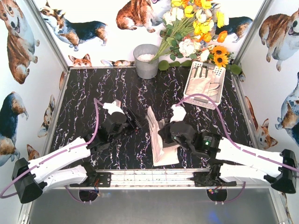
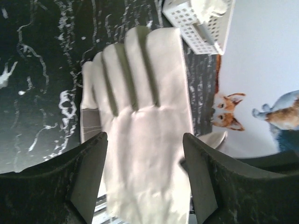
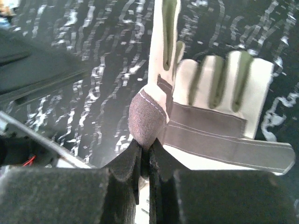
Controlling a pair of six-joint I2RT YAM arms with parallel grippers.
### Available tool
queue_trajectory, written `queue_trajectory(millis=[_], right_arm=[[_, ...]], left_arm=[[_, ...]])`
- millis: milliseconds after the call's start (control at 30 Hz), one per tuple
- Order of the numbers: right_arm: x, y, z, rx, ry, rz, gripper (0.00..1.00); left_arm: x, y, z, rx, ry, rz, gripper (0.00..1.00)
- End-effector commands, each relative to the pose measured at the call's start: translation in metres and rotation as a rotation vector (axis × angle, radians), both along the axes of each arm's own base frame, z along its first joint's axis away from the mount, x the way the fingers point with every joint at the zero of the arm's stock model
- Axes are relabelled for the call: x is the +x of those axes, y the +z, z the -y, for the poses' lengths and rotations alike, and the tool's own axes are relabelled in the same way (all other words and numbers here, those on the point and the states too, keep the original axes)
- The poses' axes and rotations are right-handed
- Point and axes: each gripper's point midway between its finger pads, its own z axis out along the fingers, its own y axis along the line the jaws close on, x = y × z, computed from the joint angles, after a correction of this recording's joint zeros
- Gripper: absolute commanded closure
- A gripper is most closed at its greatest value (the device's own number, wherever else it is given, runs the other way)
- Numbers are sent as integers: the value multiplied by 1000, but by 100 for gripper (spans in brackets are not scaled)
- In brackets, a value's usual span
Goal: Put the gloves into the storage basket
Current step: Pair the glove with the glove.
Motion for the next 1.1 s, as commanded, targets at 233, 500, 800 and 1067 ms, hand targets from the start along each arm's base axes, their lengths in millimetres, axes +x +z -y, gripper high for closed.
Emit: queue_trajectory(millis=[233,500,800,1067], right_arm=[[11,-108,78,-91,-233,-220,100],[9,-124,101,-159,-307,-236,100],[11,-122,97,-143,-308,-238,100],[10,-124,95,-130,-304,-244,100]], left_arm=[[-15,-63,10,147,-162,-93,45],[-19,-99,54,125,-326,-151,61],[-33,-139,87,94,-436,-234,68],[-37,-160,96,56,-432,-270,74]])
